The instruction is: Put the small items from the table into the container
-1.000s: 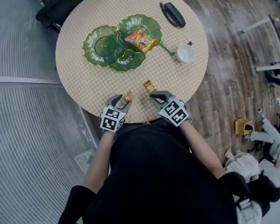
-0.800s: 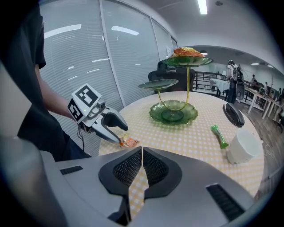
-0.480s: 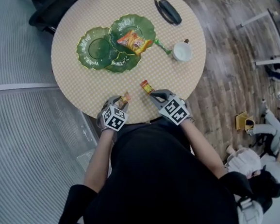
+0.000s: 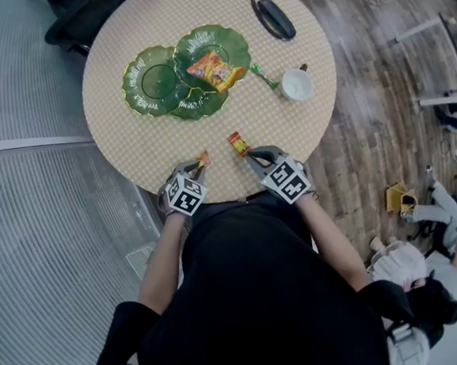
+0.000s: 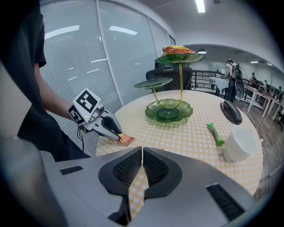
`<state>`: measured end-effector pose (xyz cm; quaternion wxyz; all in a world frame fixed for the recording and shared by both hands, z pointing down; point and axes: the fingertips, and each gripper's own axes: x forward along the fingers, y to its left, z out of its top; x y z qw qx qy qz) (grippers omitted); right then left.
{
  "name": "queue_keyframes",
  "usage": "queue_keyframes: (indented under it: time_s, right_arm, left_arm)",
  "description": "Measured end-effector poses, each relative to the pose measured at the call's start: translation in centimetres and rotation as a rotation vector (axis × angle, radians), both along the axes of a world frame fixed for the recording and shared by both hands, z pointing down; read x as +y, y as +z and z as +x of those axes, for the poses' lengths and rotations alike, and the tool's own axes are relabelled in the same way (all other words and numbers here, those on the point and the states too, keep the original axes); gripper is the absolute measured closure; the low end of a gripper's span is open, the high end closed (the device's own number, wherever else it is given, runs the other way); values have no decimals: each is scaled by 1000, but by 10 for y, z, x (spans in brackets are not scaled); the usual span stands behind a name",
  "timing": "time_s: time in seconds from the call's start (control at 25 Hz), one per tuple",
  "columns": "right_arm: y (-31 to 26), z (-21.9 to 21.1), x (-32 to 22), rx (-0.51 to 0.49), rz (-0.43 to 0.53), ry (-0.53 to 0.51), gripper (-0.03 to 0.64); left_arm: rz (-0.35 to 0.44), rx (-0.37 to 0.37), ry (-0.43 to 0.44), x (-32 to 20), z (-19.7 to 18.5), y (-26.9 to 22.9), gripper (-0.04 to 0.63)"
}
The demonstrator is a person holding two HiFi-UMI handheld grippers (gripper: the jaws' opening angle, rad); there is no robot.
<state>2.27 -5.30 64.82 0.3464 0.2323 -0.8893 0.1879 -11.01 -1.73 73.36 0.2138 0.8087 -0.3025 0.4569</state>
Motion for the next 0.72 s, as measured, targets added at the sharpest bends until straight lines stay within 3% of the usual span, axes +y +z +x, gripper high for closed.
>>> queue_keyframes:
  time_s: [0.72]
  right_arm:
    - [10,12,-9,-31,-25,22,586]
  left_arm:
    - [85,39,-94,-59,-2,-44,548]
